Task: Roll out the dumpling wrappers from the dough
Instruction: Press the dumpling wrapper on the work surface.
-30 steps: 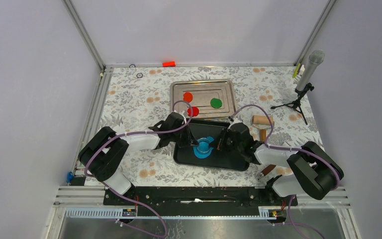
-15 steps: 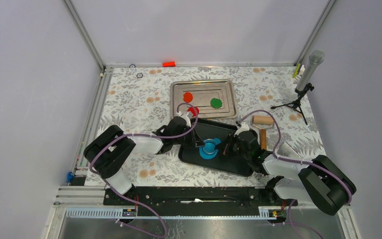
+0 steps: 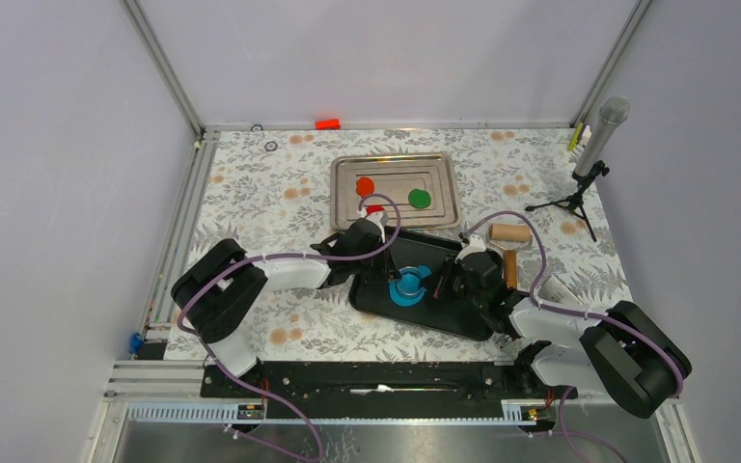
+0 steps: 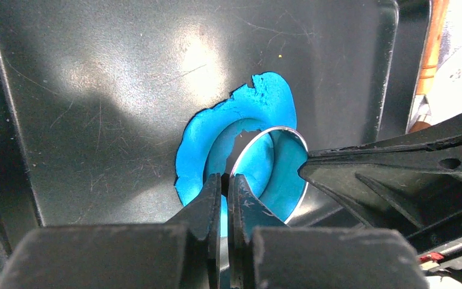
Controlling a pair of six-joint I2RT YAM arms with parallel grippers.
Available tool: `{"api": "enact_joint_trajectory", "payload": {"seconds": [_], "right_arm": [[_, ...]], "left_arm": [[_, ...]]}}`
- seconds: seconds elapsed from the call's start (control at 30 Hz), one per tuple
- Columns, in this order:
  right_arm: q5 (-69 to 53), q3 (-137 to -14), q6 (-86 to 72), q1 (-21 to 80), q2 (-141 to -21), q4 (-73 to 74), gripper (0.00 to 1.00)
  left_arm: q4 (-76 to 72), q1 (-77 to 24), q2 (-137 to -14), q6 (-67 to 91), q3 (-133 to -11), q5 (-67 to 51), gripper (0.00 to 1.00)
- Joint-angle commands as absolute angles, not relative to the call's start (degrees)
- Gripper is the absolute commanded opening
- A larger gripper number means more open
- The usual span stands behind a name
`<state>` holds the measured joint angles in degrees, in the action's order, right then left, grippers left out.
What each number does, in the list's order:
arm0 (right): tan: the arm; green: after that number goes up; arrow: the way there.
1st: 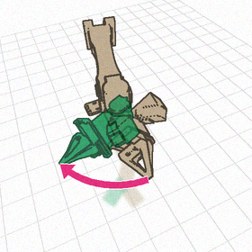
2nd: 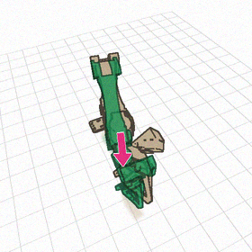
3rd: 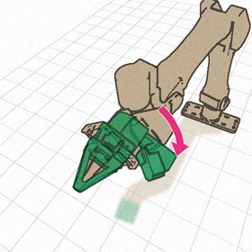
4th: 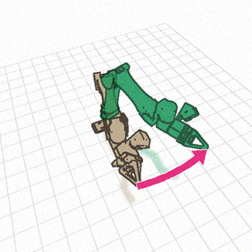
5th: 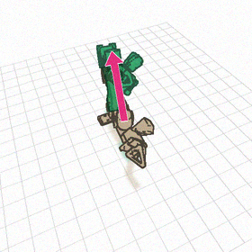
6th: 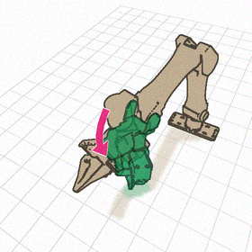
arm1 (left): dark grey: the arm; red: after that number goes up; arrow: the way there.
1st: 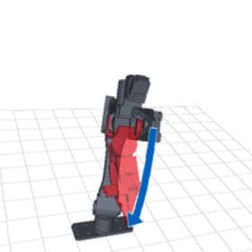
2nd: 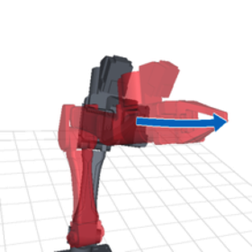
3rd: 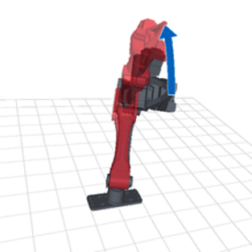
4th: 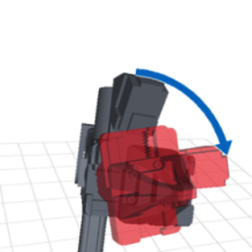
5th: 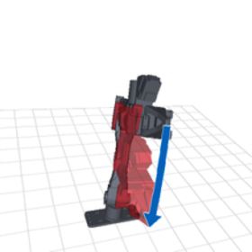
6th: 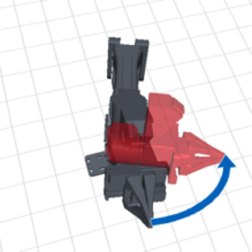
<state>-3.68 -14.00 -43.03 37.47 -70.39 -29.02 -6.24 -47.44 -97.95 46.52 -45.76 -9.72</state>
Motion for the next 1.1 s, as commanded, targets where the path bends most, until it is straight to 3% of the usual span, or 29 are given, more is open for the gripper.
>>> {"api": "enact_joint_trajectory", "payload": {"seconds": [0.0,0.23,1.07], "right_arm": [[-7.71,-12.56,-42.51,39.6,-73.78,-18.86,0.0],[-4.73,-10.21,-43.59,39.57,-68.97,-17.49,0.0],[-9.62,-18.09,-44.18,39.64,-85.05,-21.31,0.0]], "left_arm": [[10.83,-53.45,-111.7,43.86,-42.34,-7.95,0.0],[11.33,-53.7,-112.64,43.52,-42.9,-7.66,0.0],[15.11,-57.09,-108.18,39.32,-42.34,-15.53,0.0]]}}
